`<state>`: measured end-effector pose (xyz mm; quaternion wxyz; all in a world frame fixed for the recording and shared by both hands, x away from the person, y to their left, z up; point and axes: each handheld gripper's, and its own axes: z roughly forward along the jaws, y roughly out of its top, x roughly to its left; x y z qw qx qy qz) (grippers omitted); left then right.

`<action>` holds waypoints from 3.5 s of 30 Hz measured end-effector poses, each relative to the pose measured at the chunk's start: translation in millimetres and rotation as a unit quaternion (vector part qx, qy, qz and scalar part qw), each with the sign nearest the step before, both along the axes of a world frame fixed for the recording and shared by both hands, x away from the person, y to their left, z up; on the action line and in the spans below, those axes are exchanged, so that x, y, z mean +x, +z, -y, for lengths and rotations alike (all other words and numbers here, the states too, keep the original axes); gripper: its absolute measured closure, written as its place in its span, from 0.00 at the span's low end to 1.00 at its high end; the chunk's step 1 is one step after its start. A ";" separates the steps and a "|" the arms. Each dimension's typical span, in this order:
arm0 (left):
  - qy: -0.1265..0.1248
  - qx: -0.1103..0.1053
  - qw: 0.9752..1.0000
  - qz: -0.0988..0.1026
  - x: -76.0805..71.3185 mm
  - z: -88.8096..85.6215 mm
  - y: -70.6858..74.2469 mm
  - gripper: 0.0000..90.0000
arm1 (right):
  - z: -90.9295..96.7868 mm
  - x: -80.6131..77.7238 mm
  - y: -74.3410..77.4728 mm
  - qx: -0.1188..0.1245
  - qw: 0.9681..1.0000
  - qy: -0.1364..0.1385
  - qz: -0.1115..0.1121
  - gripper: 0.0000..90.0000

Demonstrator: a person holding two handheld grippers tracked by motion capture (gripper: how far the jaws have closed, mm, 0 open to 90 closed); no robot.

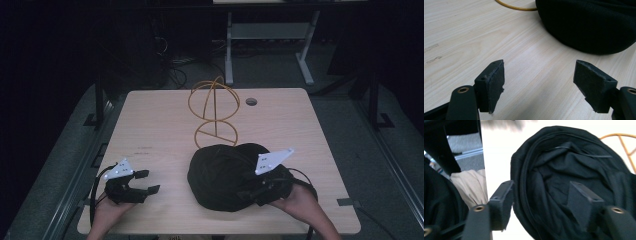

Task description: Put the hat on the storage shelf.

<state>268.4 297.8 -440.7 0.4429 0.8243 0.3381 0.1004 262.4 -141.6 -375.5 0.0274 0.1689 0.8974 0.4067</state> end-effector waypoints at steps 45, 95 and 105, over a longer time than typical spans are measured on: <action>-0.071 -0.032 0.997 0.026 -7.4 33.1 14.1 0.27 | -68.2 1.9 17.9 -0.007 0.997 0.079 -0.005 0.86; -0.158 -0.135 0.967 0.148 -14.0 94.6 74.1 0.92 | -61.3 1.5 65.1 0.148 0.986 0.074 -0.019 0.85; -0.156 -0.104 0.967 0.173 -13.4 95.9 107.7 0.93 | -48.9 10.0 64.0 0.194 0.979 0.055 -0.030 0.74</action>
